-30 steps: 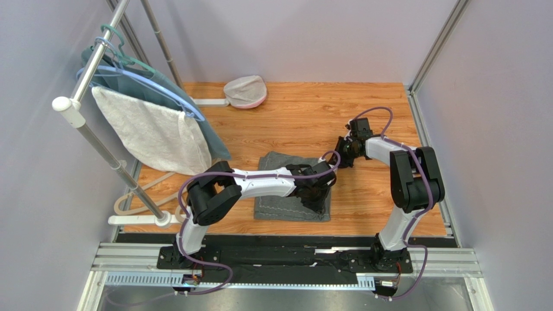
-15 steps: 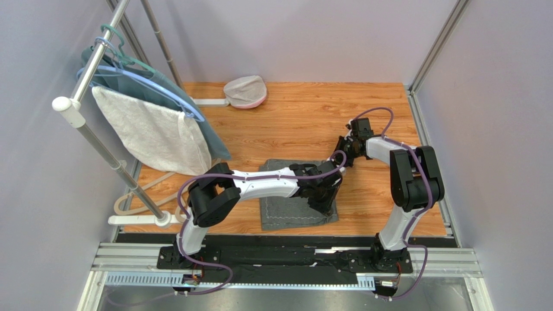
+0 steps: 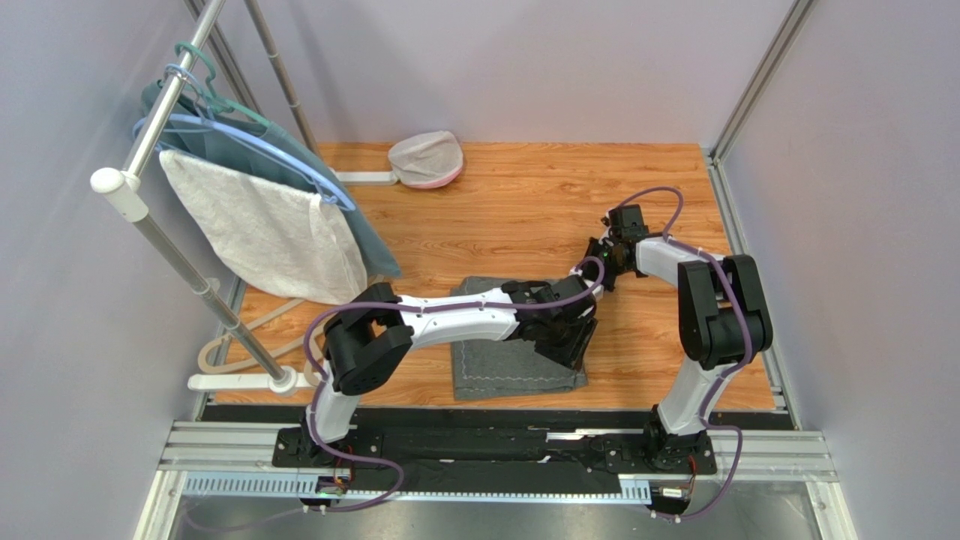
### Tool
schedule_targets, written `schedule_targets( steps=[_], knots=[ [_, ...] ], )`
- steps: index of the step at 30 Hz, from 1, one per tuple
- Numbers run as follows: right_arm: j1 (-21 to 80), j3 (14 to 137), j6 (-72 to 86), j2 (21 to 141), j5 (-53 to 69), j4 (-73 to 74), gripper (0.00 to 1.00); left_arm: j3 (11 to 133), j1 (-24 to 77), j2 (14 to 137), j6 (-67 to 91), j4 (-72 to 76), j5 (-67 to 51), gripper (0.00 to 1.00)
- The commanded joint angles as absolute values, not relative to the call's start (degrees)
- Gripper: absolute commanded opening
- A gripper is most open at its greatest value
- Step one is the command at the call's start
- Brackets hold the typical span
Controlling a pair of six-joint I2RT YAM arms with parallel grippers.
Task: Fold the napkin into a case and place the utensils inside
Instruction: Smooth out the lower triangle-folded napkin at the center of the board.
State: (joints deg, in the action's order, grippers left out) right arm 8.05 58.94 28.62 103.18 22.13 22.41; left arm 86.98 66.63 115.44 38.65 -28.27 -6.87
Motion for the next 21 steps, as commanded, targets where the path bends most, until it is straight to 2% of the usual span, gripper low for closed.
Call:
schedule_targets(
  steps=[1, 5, 9, 12, 13, 14, 21],
  knots=[
    [7.8, 59.4, 27.6, 96.7, 18.0, 28.6, 0.14, 86.7, 62.8, 105.1, 34.6, -30.7, -0.1, 0.53],
    [7.7, 58.2, 26.9, 94.1, 16.9, 29.4, 0.16, 89.3, 54.1, 106.3, 34.9, -30.8, -2.1, 0.49],
    [7.2, 58.4, 26.5, 95.0, 16.8, 28.4, 0.15, 101.8, 50.3, 114.9, 30.5, -33.6, -1.3, 0.49],
    [6.9, 59.5, 27.0, 96.1, 18.3, 27.6, 0.08, 111.2, 50.2, 122.3, 27.9, -38.1, -0.1, 0.38],
    [6.6, 59.8, 27.0, 96.5, 18.5, 27.6, 0.01, 112.7, 50.2, 123.8, 27.3, -38.4, -0.2, 0.38],
    [6.5, 60.1, 26.9, 96.7, 18.6, 27.3, 0.00, 115.0, 50.2, 126.2, 26.5, -38.5, -0.5, 0.38],
    [6.0, 58.9, 26.8, 98.3, 20.7, 25.2, 0.00, 114.3, 51.6, 129.1, 23.8, -32.5, -0.8, 0.41]
  ],
)
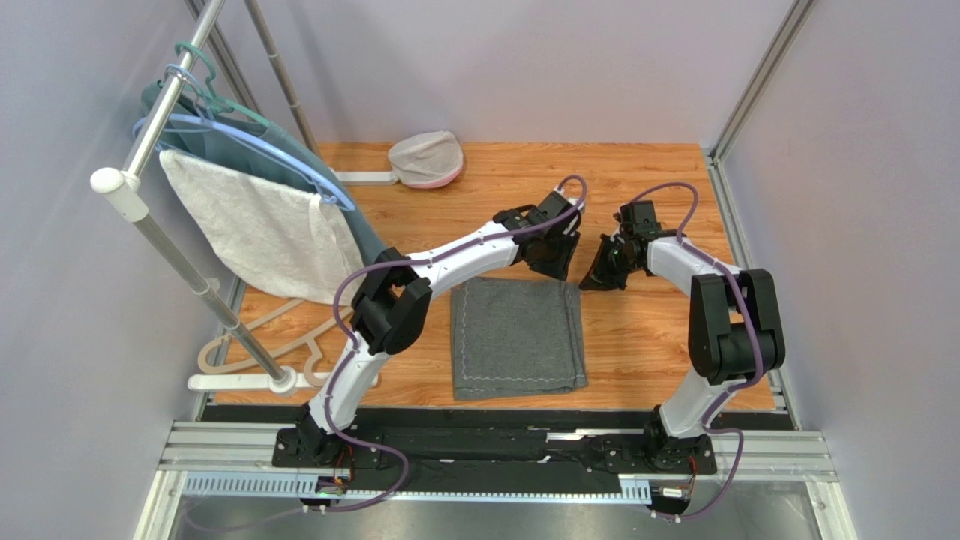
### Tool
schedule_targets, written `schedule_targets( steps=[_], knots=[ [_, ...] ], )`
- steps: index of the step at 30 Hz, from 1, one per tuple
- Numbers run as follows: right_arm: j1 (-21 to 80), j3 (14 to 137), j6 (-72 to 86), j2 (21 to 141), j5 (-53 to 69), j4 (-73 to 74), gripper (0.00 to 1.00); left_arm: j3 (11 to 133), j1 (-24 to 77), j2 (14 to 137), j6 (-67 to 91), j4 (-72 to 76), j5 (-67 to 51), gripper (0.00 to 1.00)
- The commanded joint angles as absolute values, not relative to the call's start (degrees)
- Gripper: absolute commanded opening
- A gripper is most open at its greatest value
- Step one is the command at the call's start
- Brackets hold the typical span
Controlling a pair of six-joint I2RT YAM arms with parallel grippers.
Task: Fold the napkin into a case and place the utensils inside
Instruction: Smooth out the lower triangle-folded napkin at the center of the board.
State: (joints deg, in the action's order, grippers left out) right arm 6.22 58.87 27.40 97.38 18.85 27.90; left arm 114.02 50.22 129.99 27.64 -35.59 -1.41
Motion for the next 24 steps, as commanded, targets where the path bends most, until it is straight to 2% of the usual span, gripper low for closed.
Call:
schedule_targets(
  steps=[1, 19, 23, 24],
  knots=[
    [5.9, 58.5, 27.1, 98.4, 21.2, 24.8, 0.00, 114.2, 51.9, 129.3, 22.7, -32.2, -0.4, 0.41],
    [5.1, 59.2, 27.8, 100.7, 23.5, 21.8, 0.00, 118.2, 52.9, 136.6, 19.3, -31.8, 5.6, 0.43],
    [5.0, 59.1, 27.9, 100.9, 23.9, 21.2, 0.00, 118.5, 52.8, 137.1, 19.6, -31.4, 4.9, 0.37],
    [5.0, 59.1, 27.9, 101.0, 24.2, 20.9, 0.00, 118.3, 52.8, 137.1, 19.8, -31.0, 4.9, 0.30]
  ],
)
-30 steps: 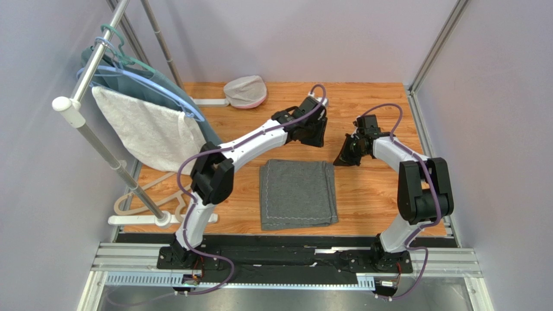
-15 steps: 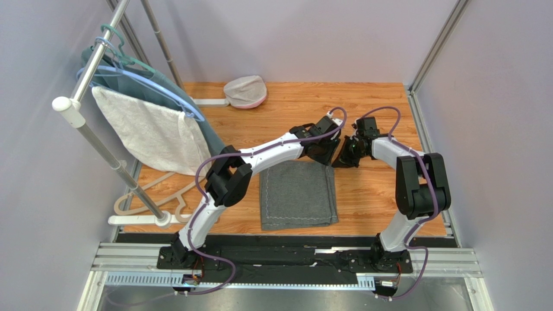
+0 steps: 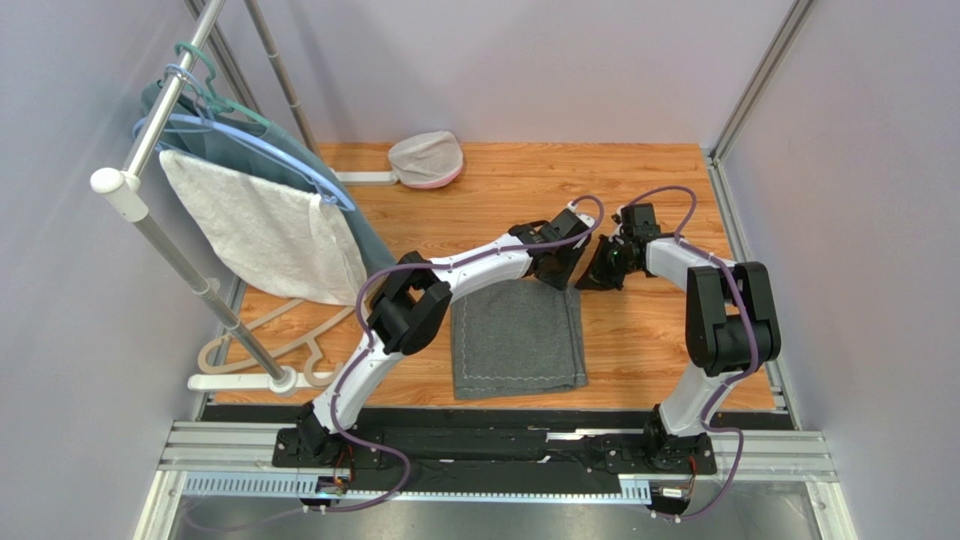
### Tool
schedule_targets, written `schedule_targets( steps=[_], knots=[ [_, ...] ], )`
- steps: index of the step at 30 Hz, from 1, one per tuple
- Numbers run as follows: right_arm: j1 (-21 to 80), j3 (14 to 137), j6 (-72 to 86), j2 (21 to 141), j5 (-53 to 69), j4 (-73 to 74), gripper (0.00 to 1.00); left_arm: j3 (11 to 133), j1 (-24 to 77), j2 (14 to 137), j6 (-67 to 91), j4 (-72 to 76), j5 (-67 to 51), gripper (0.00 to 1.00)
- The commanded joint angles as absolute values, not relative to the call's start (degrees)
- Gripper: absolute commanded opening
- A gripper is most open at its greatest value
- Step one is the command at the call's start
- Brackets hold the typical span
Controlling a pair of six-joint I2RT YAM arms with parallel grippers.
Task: Fold the napkin into a case and place the utensils inside
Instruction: Smooth out the lower triangle-folded napkin at the center of the board.
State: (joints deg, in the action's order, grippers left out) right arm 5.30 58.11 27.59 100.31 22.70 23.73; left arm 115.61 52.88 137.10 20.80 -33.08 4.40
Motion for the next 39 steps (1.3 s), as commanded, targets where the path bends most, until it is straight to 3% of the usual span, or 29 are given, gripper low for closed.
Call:
schedule_targets(
  steps=[1, 2, 5, 11, 22, 39],
  knots=[
    [5.1, 59.0, 28.2, 101.1, 24.5, 20.7, 0.00, 118.0, 52.8, 136.9, 19.9, -30.8, 4.9, 0.27],
    [5.1, 59.1, 28.3, 101.2, 24.8, 20.1, 0.00, 117.9, 52.7, 136.7, 20.0, -30.6, 4.8, 0.20],
    [5.1, 59.4, 28.3, 102.4, 24.3, 19.8, 0.00, 116.3, 52.6, 135.1, 20.1, -29.3, 4.5, 0.11],
    [5.1, 59.9, 28.4, 106.3, 23.6, 18.6, 0.00, 113.7, 52.6, 131.3, 20.7, -28.3, 2.9, 0.08],
    [5.1, 57.7, 28.4, 104.2, 22.9, 19.5, 0.00, 112.2, 52.4, 125.5, 24.2, -27.6, 1.8, 0.06],
    [4.2, 60.9, 28.1, 99.1, 19.7, 25.6, 0.00, 118.6, 49.6, 135.7, 26.7, -28.2, -2.3, 0.10]
  ],
)
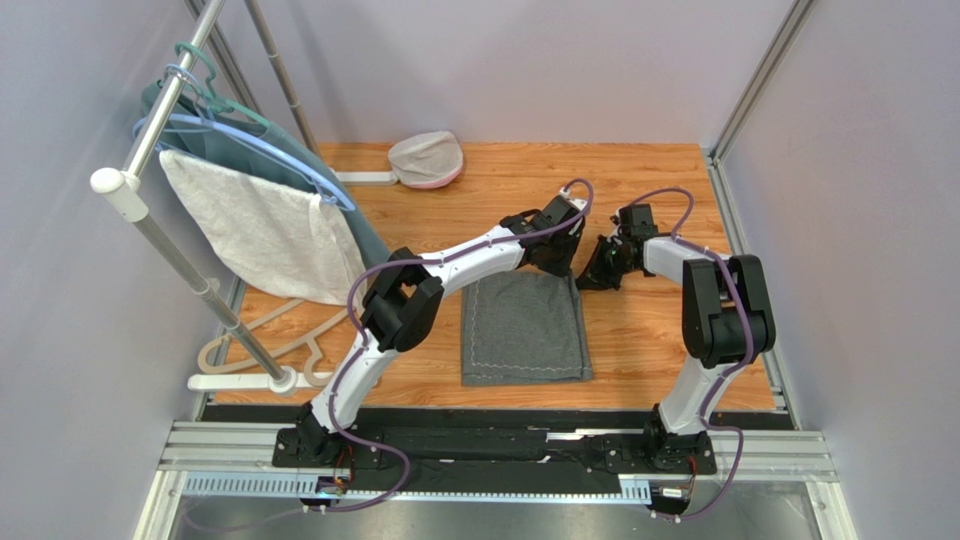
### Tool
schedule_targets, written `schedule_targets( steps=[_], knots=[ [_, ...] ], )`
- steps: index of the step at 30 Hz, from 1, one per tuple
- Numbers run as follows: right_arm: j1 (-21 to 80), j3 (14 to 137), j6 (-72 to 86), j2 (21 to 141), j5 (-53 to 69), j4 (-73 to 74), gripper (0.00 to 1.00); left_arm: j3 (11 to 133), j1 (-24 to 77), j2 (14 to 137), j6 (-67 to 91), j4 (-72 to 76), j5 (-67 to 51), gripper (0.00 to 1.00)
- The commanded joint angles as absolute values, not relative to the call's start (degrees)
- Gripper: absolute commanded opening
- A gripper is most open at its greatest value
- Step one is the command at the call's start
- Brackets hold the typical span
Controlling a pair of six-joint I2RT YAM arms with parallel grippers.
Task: Fold the napkin into a case and place the utensils inside
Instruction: Smooth out the lower triangle-folded napkin at the center of the board.
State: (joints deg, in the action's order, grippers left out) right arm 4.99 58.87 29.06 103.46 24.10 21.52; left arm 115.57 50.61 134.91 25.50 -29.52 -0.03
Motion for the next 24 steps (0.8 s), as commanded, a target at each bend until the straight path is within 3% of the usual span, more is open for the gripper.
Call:
schedule_targets(
  steps=[1, 3, 4, 7, 13, 16, 17, 19, 24],
  knots=[
    [4.3, 61.3, 27.8, 98.5, 19.1, 26.3, 0.00, 118.7, 49.5, 135.9, 26.8, -28.0, -2.9, 0.12],
    [4.2, 61.8, 27.2, 96.6, 16.6, 28.5, 0.00, 119.7, 49.4, 136.1, 26.5, -27.9, -3.7, 0.22],
    [4.2, 62.1, 26.7, 95.9, 15.9, 29.3, 0.00, 120.1, 49.4, 136.1, 26.5, -27.9, -4.5, 0.34],
    [4.2, 61.0, 25.5, 92.6, 13.2, 31.7, 0.01, 120.7, 49.4, 134.8, 26.5, -28.1, -5.7, 0.55],
    [4.6, 52.9, 26.5, 85.9, 22.8, 29.1, 0.04, 118.3, 49.4, 131.1, 26.6, -28.7, -7.7, 0.56],
    [5.1, 47.6, 26.3, 83.1, 26.0, 28.3, 0.17, 120.6, 49.4, 133.4, 24.7, -30.9, -9.0, 0.55],
    [5.7, 46.2, 26.0, 80.7, 26.6, 28.3, 0.27, 122.0, 49.4, 135.2, 24.3, -31.5, -9.1, 0.54],
    [6.5, 43.3, 25.8, 78.1, 26.8, 29.1, 0.33, 122.7, 49.4, 136.7, 23.3, -32.4, -8.7, 0.51],
    [8.9, 38.9, 26.5, 70.9, 27.9, 32.4, 0.34, 122.2, 49.4, 138.1, 21.9, -31.5, -7.3, 0.47]
  ],
)
